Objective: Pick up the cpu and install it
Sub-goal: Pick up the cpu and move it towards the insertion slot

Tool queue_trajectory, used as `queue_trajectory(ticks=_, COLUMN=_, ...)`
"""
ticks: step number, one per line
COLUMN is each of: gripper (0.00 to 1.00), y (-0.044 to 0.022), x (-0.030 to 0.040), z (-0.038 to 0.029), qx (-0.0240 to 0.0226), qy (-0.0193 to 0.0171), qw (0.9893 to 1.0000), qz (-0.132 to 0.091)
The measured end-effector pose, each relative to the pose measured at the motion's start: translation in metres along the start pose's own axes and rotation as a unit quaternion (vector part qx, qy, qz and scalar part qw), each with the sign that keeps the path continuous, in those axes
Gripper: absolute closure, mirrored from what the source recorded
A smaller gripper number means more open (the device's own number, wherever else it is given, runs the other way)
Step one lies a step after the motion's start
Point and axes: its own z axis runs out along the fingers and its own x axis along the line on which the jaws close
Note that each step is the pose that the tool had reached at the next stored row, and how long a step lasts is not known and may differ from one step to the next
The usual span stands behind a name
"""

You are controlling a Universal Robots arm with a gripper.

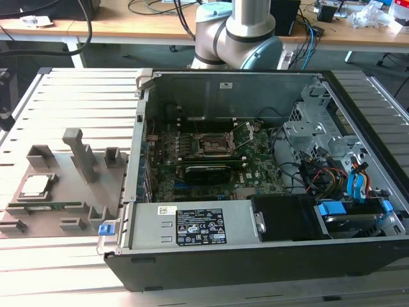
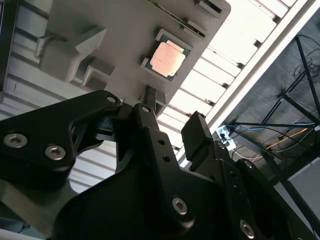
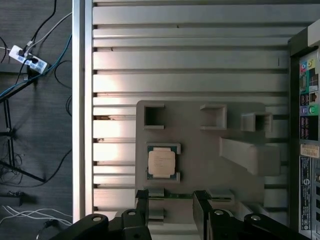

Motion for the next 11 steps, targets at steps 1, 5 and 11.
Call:
queue_trajectory(ticks=1, gripper=0.52, y=0.0000, x=0.0000, z=0.0006, qx=0.0000, qy=0.0000, qw=1.0000, qz=0.000)
queue_trajectory(ticks=5, gripper=0.52, y=0.0000, x=-0.0001, z=0.0039, qx=0.0001, qy=0.0000, qw=1.0000, qz=0.000)
queue_trajectory(ticks=11, gripper=0.52, y=0.0000, x=-0.0002, z=0.0065, qx=0.0000, qy=0.0000, qw=1.0000, qz=0.000)
